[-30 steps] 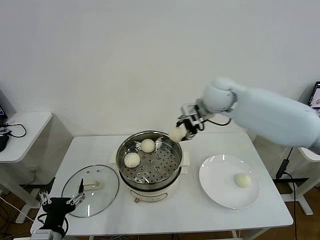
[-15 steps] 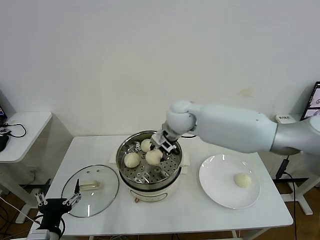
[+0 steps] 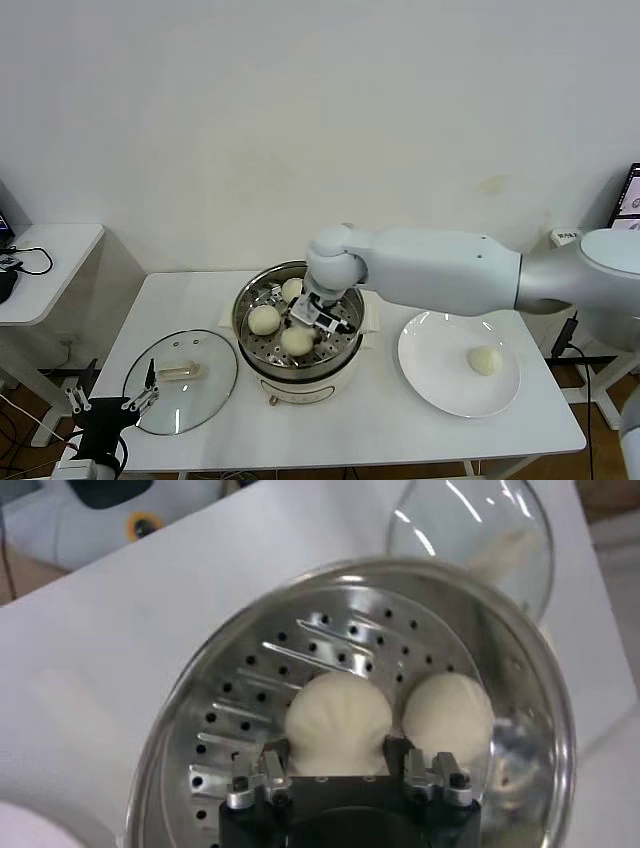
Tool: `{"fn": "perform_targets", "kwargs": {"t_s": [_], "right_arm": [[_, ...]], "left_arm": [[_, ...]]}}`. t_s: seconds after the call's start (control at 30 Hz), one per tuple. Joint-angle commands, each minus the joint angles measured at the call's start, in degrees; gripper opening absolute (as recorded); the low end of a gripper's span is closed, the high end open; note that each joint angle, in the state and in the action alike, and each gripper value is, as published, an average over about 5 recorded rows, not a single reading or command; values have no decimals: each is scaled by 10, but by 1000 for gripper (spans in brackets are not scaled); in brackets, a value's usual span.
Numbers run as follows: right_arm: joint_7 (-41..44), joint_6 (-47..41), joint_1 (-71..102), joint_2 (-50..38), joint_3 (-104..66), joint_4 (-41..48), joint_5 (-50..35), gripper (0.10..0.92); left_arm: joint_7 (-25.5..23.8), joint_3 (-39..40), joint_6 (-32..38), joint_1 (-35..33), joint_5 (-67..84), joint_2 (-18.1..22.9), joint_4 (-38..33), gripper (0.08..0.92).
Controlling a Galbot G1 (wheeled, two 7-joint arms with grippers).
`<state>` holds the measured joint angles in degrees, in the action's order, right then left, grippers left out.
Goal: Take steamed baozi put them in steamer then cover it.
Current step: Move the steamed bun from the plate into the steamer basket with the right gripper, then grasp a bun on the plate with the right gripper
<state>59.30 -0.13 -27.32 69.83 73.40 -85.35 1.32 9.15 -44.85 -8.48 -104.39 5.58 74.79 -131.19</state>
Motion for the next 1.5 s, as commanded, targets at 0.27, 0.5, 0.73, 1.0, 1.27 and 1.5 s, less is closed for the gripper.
{"fn": "perform_targets", "kwargs": {"t_s": [0.27,0.5,0.73,1.0,1.27,1.5], "right_arm": [[16,42,-5,9,14,-9,15,636],[8,44,-18,0,-4,-2,2,735],[22,8,-32,-48,-47,-5,-18,821],[41,-119,-40,-166,-94,-18,-34,823],[51,-192,8,-345,-133,-87,-94,823],[53,-180,83,-472,-155,-111,-1,823]], "left_arm": [[0,0,1,1,1,-1,1,823],[0,-1,1,2,1,-4,1,823],[0,-4,0,3,3,-10,0,823],[-1,-9,-1,7,9,-23,0,823],[-2,4,-2,18,9,-33,1,823],[-2,15,-2,24,9,-39,1,823]]}}
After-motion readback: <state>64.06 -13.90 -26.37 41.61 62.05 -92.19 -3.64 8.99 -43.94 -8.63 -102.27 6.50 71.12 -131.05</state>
